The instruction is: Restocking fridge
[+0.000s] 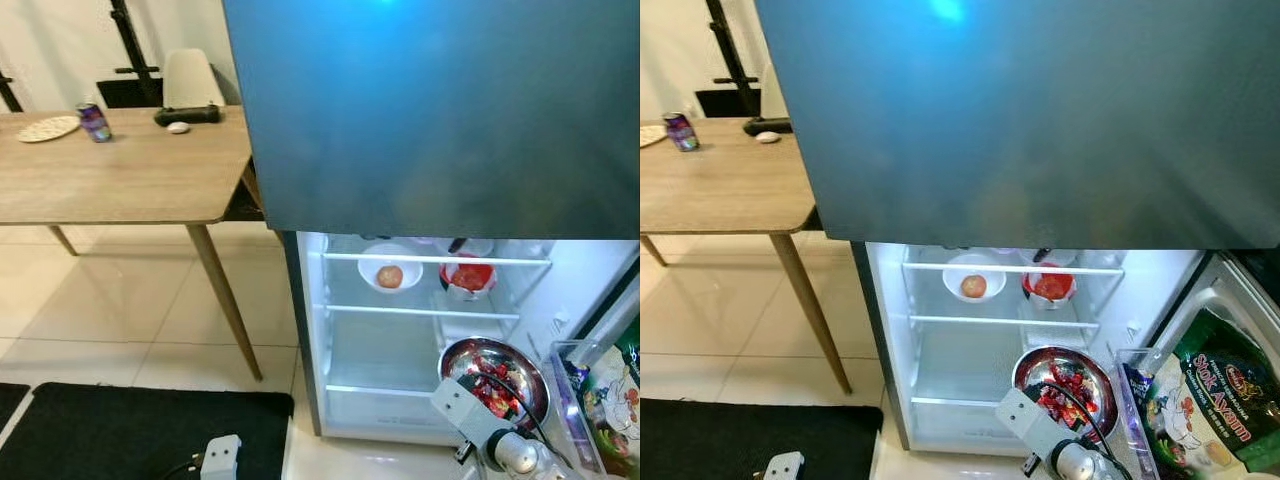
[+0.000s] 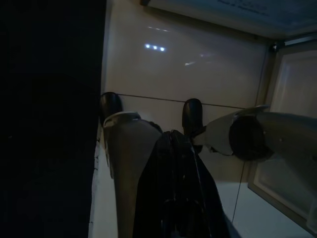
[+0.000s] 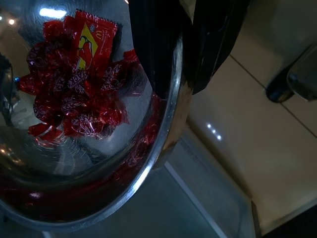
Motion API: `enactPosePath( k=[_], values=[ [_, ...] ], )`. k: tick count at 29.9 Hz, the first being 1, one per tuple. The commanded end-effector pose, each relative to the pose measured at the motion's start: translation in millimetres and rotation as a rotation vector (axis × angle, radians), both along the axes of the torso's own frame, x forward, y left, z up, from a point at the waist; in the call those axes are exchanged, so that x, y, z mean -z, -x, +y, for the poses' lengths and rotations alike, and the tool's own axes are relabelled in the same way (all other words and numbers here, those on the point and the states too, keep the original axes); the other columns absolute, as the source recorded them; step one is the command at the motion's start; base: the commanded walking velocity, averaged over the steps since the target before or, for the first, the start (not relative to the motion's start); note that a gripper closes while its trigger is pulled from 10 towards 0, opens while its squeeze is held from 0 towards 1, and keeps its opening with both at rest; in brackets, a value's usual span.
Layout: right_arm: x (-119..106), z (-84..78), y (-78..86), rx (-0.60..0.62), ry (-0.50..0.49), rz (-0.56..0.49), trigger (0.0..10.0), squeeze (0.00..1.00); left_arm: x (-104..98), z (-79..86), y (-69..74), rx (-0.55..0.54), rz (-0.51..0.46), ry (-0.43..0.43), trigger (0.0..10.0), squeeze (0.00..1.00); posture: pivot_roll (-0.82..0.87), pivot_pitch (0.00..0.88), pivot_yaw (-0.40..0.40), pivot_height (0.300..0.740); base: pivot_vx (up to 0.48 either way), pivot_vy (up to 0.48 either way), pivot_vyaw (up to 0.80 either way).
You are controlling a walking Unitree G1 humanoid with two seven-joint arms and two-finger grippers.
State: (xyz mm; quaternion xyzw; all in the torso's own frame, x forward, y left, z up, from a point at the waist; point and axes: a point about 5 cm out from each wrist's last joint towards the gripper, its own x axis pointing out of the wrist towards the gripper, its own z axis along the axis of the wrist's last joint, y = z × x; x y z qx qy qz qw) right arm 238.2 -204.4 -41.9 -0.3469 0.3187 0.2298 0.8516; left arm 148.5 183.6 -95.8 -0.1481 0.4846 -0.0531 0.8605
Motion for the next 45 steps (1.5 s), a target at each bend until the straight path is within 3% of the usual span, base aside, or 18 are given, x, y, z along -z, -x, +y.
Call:
enactPosePath(
  k=[1, 10, 17, 45],
  values=[
    [-2.9, 3.1, -4.9, -0.005, 0.006, -0.024, 10.0, 0.0, -0.4, 0.1, -1.0, 0.006, -0.008, -0.01, 10.0, 0.0, -0.1, 0.0, 0.019, 0.74, 0.0, 0.0, 0.0],
    [-3.4, 7.1, -6.7, -0.014, 0.005, -0.033, 10.0, 0.0, -2.2, -2.8, -5.0, 0.043, -0.024, 0.003, 10.0, 0.0, -0.1, 0.0, 0.019, 0.74, 0.0, 0.0, 0.0],
    [-4.0, 12.5, -8.2, -0.03, -0.005, -0.04, 10.0, 0.0, -2.6, -4.2, -6.1, 0.051, -0.026, 0.008, 10.0, 0.0, -0.1, 0.0, 0.021, 0.74, 0.0, -0.453, 0.0],
    [-4.8, 35.1, -10.4, -0.12, -0.069, -0.029, 10.0, 0.0, -4.2, -10.8, -10.3, 0.068, -0.051, 0.03, 10.0, 0.0, -0.1, 0.0, 0.017, 0.74, 0.0, 0.0, 0.0]
  ],
)
